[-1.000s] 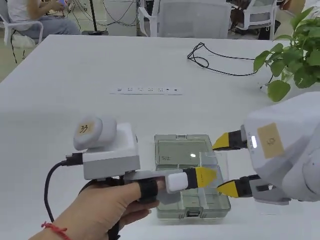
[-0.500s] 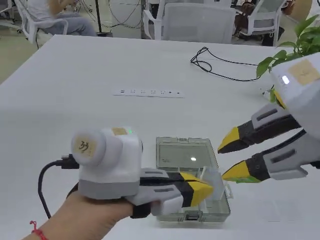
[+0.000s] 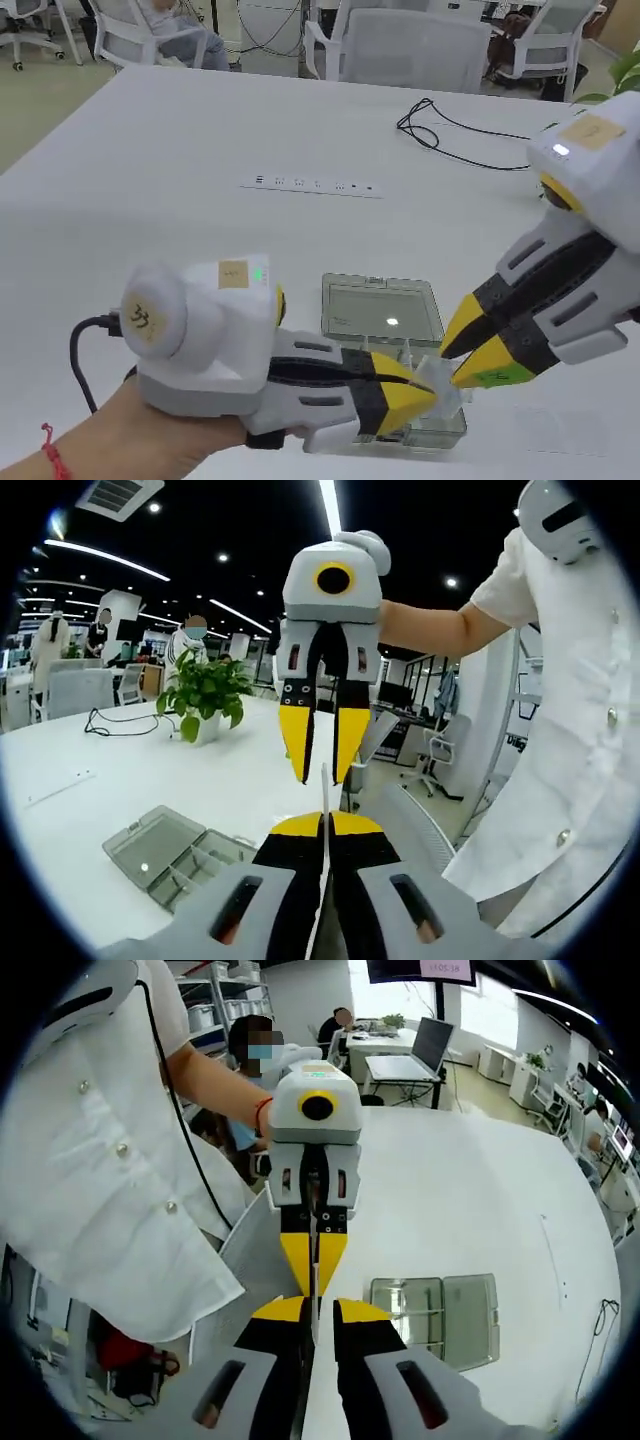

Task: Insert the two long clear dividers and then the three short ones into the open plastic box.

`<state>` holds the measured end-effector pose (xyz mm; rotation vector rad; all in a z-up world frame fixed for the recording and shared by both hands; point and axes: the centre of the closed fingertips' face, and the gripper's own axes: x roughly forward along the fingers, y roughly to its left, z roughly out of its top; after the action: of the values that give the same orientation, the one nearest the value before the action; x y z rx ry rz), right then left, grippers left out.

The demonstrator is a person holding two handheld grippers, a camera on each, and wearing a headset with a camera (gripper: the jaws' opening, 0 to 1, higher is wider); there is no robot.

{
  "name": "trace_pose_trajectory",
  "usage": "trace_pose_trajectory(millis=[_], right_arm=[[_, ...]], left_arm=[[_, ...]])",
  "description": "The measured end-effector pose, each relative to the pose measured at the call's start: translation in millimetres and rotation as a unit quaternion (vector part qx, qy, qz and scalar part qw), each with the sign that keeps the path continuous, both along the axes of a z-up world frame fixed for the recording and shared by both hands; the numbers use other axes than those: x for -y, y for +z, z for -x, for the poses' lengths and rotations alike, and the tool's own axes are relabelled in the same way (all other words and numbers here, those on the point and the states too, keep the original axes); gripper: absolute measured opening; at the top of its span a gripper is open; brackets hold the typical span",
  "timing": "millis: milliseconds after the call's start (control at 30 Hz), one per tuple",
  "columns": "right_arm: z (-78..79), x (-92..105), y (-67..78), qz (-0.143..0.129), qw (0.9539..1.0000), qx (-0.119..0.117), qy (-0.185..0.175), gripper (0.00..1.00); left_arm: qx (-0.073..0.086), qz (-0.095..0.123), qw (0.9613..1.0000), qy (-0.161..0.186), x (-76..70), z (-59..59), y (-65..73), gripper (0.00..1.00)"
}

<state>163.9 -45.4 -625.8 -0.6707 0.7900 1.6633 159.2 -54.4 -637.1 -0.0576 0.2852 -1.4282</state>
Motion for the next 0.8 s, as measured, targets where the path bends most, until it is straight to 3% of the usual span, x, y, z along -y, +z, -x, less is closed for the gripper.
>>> trace_pose_trajectory(millis=[300, 800], right_arm=[[11.8, -4.2, -3.1, 0.002, 0.9996, -0.02, 0.021, 0.03], [11.3, -4.4, -9.4, 0.009, 0.9994, -0.015, 0.028, 0.03]], left_arm=[[0.005, 0.006, 1.0, 0.0, -1.9, 3.3, 1.5, 0.0], [0.02, -0.005, 0.9998, 0.003, -2.8, 3.9, -3.1, 0.0]])
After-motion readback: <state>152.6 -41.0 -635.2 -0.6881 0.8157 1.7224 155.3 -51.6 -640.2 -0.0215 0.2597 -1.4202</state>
